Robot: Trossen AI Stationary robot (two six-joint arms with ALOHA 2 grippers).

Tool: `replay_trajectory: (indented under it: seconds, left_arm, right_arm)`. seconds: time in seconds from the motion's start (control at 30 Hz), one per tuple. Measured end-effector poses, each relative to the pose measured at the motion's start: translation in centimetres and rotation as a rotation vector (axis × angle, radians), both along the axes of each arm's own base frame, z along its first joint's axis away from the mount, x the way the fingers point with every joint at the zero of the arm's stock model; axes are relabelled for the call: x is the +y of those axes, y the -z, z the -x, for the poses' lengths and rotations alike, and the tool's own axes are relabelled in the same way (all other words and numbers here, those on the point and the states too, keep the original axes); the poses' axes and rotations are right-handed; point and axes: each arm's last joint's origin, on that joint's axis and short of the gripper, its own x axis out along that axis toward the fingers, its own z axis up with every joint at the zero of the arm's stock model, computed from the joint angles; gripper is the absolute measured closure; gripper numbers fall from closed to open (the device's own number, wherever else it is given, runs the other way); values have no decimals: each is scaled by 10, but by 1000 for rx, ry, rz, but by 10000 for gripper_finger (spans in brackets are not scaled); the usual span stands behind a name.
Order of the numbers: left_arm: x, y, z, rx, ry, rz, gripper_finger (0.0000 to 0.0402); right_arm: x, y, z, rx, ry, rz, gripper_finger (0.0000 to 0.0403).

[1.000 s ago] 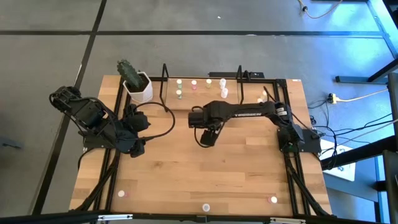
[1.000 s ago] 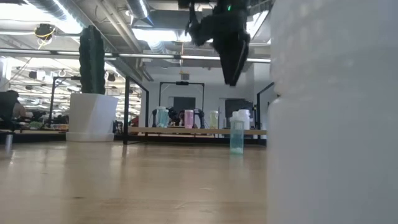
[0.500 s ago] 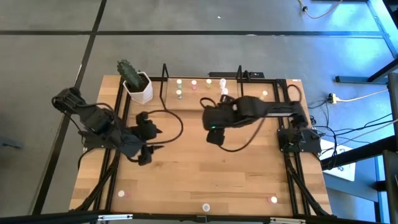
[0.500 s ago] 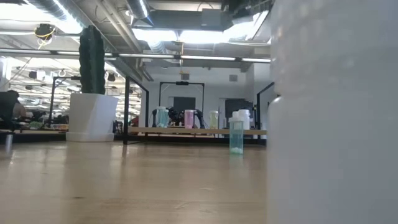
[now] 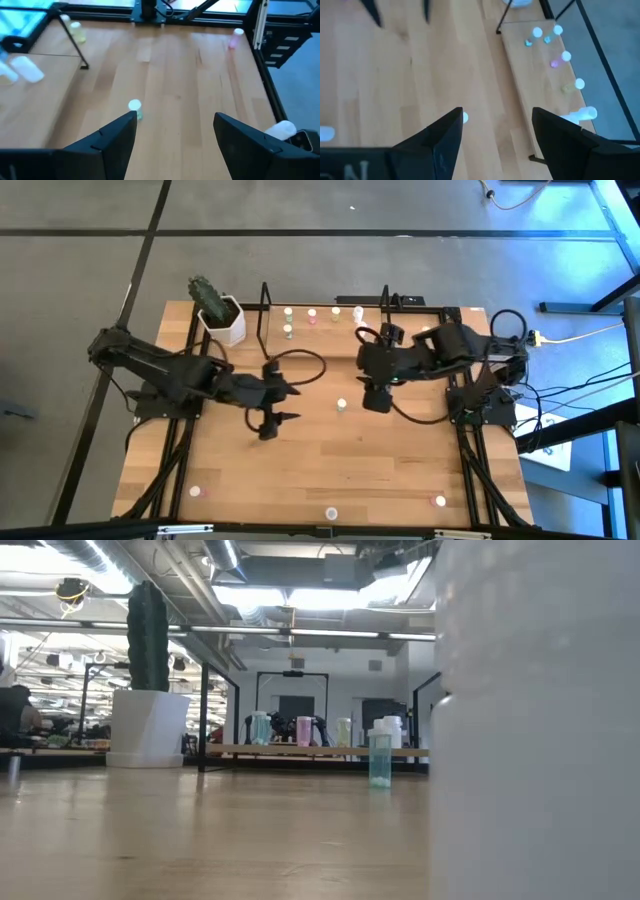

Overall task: Pick and place medicine bottles onto shelf by color
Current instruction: Put the blue pill bottle on the shelf aligned with the other blue pill bottle

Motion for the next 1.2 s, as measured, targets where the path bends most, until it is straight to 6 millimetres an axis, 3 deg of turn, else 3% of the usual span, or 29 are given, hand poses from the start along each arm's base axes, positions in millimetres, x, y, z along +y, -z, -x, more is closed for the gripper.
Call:
replay_trajectory:
  seconds: [0.37,0.73,0.97,1.2]
  left_arm:
    - [23,62,-52,122,-8,-56,144]
    - [21,114,-88,216,59,-51,144]
    - [20,133,-105,174,72,-78,144]
    - [34,154,-119,169,37,-88,144]
  right_arm:
    - [16,-6,11,-14,-75,4,163]
    - [20,-6,12,-18,-73,-11,163]
    - [20,-5,12,-18,-73,-10,163]
    - [20,-5,12,-19,-72,-10,163]
